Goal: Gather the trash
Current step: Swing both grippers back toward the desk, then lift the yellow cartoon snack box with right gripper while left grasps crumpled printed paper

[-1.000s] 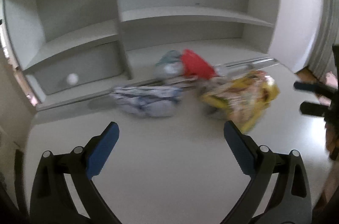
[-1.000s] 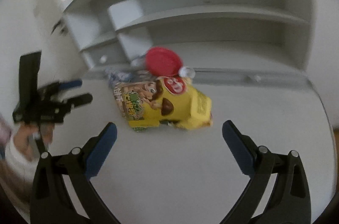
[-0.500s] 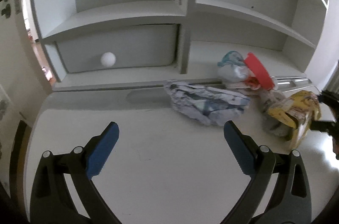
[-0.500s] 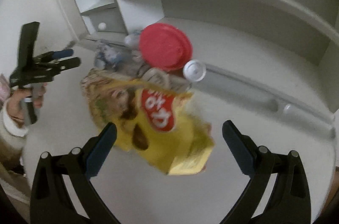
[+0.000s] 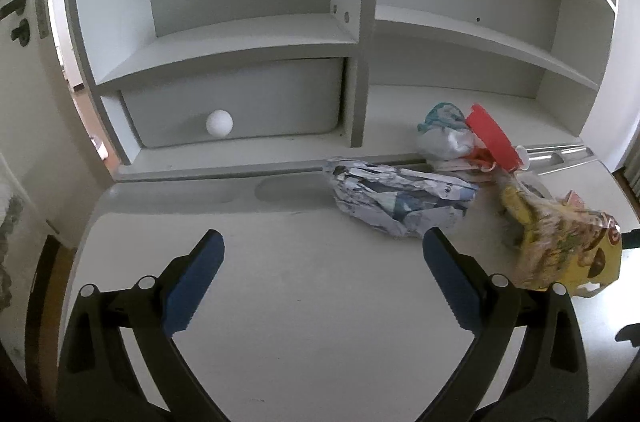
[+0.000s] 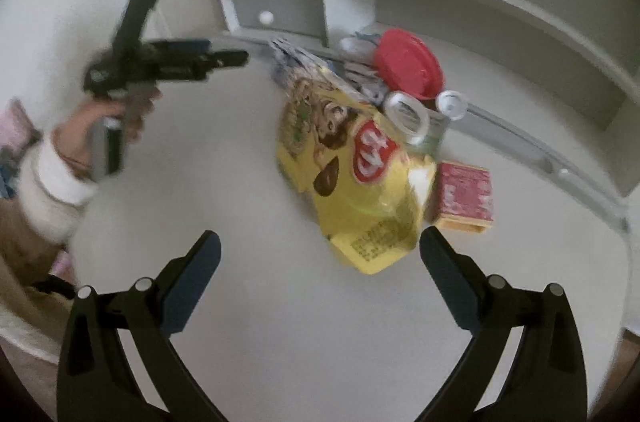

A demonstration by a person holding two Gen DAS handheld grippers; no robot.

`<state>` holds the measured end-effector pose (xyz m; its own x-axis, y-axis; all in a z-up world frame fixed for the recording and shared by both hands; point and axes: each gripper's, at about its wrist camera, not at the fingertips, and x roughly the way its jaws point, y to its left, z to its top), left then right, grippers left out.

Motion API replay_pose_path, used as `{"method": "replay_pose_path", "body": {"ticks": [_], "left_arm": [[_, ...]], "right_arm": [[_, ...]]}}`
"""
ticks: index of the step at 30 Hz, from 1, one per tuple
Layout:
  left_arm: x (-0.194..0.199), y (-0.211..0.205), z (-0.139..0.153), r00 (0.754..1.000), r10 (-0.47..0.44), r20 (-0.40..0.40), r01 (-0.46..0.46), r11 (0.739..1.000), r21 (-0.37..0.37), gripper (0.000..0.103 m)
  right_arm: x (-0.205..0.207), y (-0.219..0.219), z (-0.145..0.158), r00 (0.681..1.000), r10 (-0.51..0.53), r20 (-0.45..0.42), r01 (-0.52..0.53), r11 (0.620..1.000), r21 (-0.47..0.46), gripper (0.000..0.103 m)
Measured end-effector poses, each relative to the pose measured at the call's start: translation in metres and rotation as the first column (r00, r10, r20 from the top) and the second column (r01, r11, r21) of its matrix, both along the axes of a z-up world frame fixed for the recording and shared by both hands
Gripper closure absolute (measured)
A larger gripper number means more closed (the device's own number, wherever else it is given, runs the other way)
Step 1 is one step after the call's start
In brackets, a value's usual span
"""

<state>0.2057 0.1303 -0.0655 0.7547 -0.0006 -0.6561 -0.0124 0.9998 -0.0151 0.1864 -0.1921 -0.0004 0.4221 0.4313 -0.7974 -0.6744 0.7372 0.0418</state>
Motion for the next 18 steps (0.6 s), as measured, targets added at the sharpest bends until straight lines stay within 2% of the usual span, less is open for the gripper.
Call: {"method": "replay_pose_path", "body": {"ticks": [5,8,11,17,18], "left_arm": [[-0.002,0.007,0.000,1.000,0.006,-0.014,-0.006,1.000,0.008,0.006],[0.000,0.004,0.000,1.000,0.000,-0.015,0.000,1.000,0.023,0.006],[0.001,-0.001,-0.002,0.999,-0.019,-0.025,0.020,0.999,0.037,0.006],[0.001,-0.008,-0.004,0.998,-0.049,-0.039,0.051,0.997,0.051,0.006],[0.000,-0.007,-0.003,0.998,-0.053,-0.036,0.055,0.998,0.042,0.006]], "right_arm": [[0.013,-0.004,0.004,0.996,-0.070,0.049,0.071,0.997,-0.033,0.007],[0.022,0.002,0.008,0.997,-0.049,0.060,0.051,0.998,-0.026,0.007],[0.037,0.015,0.008,0.999,-0.009,0.033,0.010,0.999,-0.038,0.007],[0.057,0.049,-0.007,0.999,0.049,0.009,-0.047,0.985,-0.165,0.007],[0.060,0.051,-0.010,0.999,0.043,0.000,-0.043,0.983,-0.177,0.016]]}}
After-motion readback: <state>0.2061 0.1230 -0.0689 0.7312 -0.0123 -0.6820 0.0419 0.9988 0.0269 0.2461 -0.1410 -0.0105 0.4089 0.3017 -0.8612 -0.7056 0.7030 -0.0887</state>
